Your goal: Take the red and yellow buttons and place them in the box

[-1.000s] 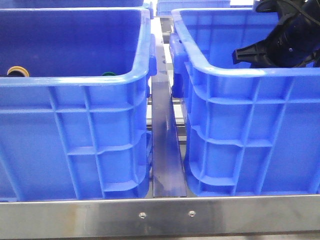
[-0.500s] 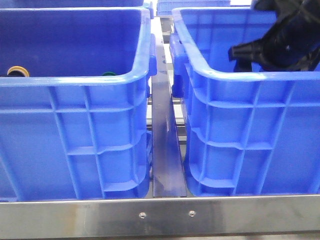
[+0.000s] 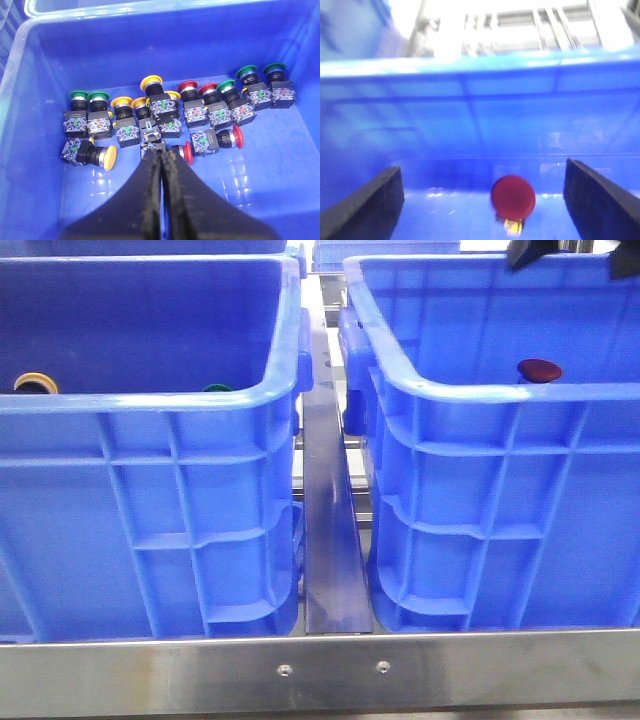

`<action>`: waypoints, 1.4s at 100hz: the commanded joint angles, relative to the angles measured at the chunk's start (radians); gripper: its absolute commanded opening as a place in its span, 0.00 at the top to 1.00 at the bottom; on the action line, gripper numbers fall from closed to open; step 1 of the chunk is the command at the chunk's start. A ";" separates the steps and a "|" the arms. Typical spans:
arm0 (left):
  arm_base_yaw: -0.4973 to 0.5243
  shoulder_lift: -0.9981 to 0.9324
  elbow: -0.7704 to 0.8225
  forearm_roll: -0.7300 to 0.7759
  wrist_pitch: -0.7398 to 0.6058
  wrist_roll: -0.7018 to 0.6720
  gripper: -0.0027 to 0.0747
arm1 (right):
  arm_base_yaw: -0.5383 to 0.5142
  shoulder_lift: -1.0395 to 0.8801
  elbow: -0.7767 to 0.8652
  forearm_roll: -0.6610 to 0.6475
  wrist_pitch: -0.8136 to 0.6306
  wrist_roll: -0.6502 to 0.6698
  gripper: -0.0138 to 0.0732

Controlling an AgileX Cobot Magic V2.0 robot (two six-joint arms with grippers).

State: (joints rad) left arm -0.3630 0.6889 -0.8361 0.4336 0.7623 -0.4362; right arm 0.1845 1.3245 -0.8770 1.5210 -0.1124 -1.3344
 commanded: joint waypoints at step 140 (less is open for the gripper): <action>0.002 0.283 -0.085 -0.025 -0.175 -0.005 0.15 | -0.002 -0.697 0.276 -0.002 0.046 -0.060 0.92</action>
State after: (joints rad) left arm -0.3630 0.9026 -0.8544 0.4014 0.6755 -0.4377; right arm 0.1845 0.6306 -0.5745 1.5210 -0.0634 -1.3868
